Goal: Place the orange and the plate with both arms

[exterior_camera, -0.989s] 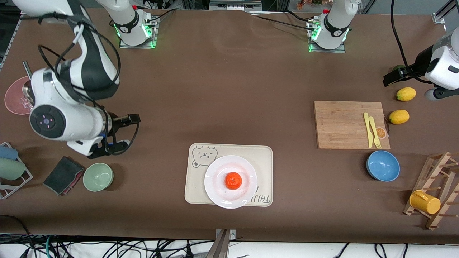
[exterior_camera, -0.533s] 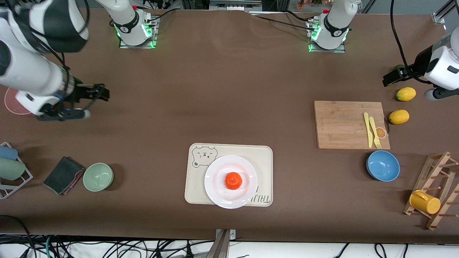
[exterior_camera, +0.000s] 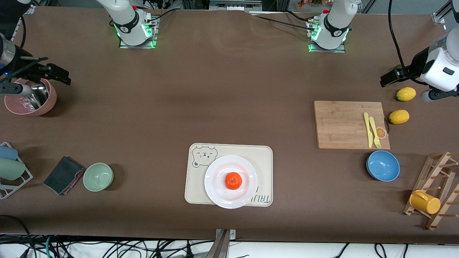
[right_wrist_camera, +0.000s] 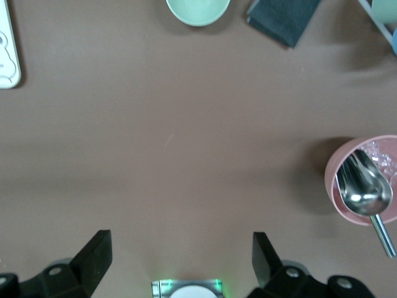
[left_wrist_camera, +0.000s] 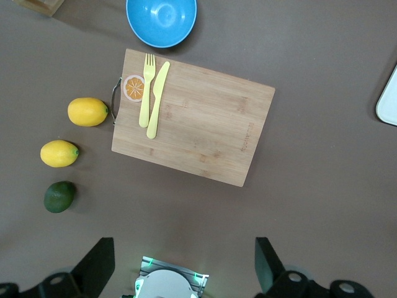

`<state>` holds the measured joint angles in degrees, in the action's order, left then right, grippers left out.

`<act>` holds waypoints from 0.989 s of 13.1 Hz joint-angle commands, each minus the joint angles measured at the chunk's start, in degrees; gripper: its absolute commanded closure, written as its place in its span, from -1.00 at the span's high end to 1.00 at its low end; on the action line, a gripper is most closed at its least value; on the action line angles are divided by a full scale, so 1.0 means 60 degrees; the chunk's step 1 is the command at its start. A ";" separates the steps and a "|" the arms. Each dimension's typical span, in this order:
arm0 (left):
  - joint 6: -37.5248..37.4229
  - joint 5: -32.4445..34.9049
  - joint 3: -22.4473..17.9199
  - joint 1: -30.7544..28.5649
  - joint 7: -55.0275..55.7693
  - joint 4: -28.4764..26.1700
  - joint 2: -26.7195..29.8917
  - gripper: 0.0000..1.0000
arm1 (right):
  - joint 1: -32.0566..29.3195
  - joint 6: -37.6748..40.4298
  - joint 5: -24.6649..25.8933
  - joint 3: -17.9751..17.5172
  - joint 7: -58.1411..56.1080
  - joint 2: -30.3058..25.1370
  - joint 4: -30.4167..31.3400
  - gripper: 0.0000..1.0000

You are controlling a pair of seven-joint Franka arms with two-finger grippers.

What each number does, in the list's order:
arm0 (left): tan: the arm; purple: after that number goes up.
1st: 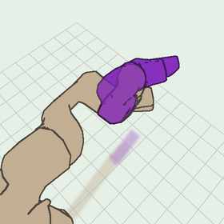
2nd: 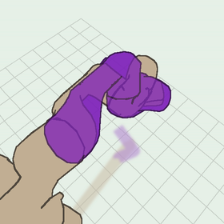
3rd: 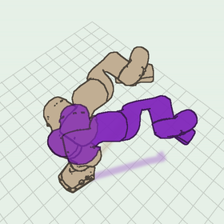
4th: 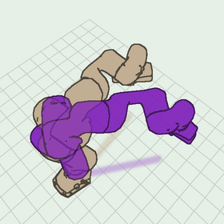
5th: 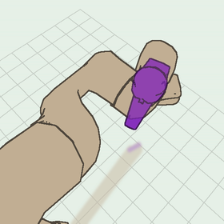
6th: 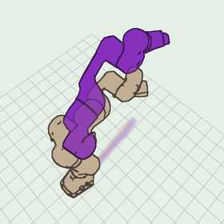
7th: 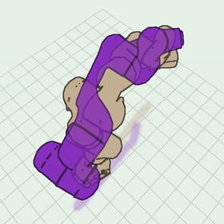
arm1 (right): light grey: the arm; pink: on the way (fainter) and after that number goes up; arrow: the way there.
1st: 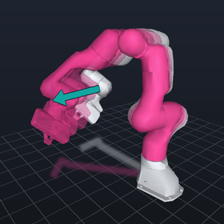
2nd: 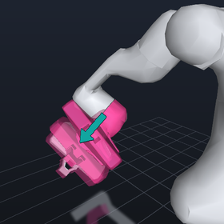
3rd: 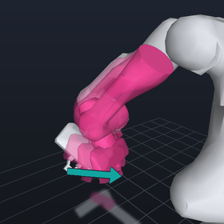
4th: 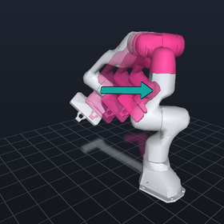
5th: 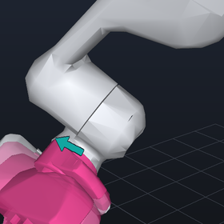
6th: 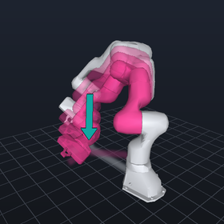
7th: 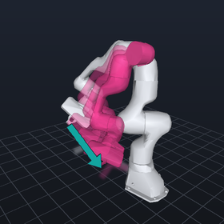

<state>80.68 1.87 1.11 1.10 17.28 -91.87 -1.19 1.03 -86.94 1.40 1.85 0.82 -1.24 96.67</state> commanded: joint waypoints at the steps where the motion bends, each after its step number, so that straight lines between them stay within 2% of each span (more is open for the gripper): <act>1: -0.0073 -0.0136 -0.0039 0.0051 -0.0111 0.0122 -0.0037 0.98 | 0.0150 0.0048 -0.0190 0.0116 -0.0109 -0.0189 0.0222 1.00; 6: -0.0073 -0.0136 -0.0039 0.0051 -0.0111 0.0137 -0.0037 0.98 | 0.0356 -0.0143 -0.0204 0.0204 0.0083 -0.0072 0.0018 1.00; 8: -0.0073 -0.0136 -0.0039 0.0051 -0.0111 0.0122 -0.0037 0.98 | 0.0386 0.0046 -0.0204 0.0117 0.0257 0.0248 -0.0493 1.00; 13: -0.0059 -0.0136 -0.0039 0.0051 -0.0111 0.0137 -0.0037 0.98 | 0.0371 0.0077 -0.0204 0.0028 0.0727 0.0279 -0.0554 1.00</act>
<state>80.69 1.87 1.12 1.11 17.28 -91.87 -1.21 3.26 -87.49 0.91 2.05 4.13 -0.30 95.09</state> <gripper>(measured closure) 0.004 0.000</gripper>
